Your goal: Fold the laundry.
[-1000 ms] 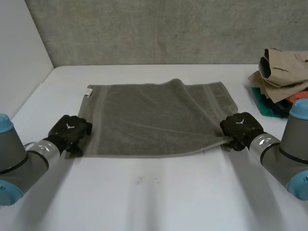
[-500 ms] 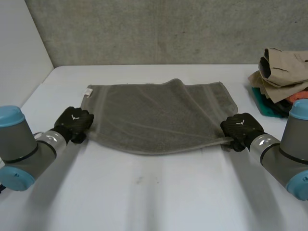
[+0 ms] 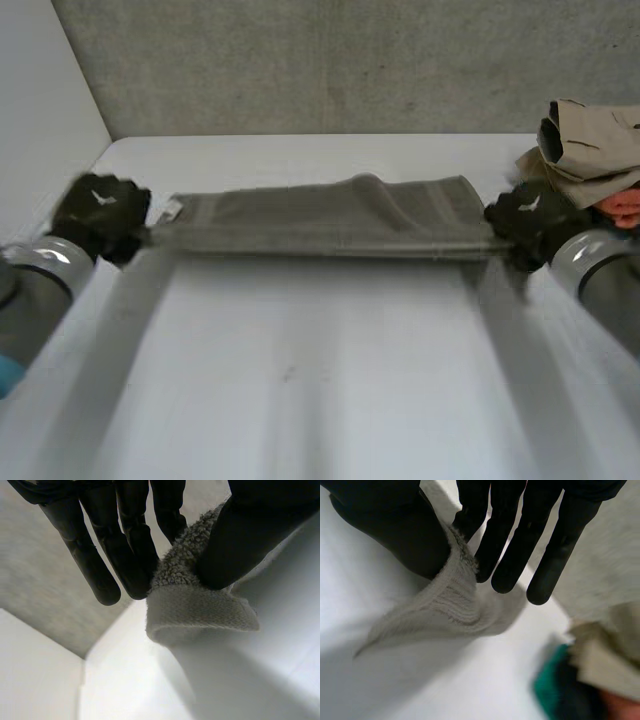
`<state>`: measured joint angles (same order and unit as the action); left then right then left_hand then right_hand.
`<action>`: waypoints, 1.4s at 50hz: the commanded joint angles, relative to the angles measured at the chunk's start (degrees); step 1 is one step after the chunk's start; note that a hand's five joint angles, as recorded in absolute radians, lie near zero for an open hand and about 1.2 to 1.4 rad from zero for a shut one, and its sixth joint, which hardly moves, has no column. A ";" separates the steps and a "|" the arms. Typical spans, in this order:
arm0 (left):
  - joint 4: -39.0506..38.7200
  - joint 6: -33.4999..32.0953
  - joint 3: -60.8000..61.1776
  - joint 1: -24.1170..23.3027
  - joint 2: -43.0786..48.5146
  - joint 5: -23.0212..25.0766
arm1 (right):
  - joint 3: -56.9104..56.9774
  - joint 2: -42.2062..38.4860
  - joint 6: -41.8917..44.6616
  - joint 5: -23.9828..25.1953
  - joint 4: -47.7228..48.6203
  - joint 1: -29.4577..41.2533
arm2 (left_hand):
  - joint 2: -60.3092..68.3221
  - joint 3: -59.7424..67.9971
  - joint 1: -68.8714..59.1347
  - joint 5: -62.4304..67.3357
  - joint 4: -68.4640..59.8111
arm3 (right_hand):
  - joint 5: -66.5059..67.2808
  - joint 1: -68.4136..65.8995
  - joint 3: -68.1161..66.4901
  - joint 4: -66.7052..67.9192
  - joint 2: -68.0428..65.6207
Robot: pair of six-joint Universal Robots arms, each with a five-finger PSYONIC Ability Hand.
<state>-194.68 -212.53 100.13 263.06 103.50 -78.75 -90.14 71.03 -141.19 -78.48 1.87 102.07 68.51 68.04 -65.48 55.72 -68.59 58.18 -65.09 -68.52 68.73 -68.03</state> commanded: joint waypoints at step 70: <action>-11.59 8.80 -6.80 -8.18 11.11 -9.93 | 9.19 -17.85 -20.87 4.39 8.85 -0.11 | 11.49 11.96 -14.52 14.28 -11.41 | 11.82 -14.91 -11.48 11.27 -11.97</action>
<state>-204.10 -203.55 90.47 254.77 113.71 -89.28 -80.94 57.62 -152.02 -77.14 10.66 105.20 68.74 68.45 -65.48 56.70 -68.85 59.31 -65.09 -68.68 68.82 -68.54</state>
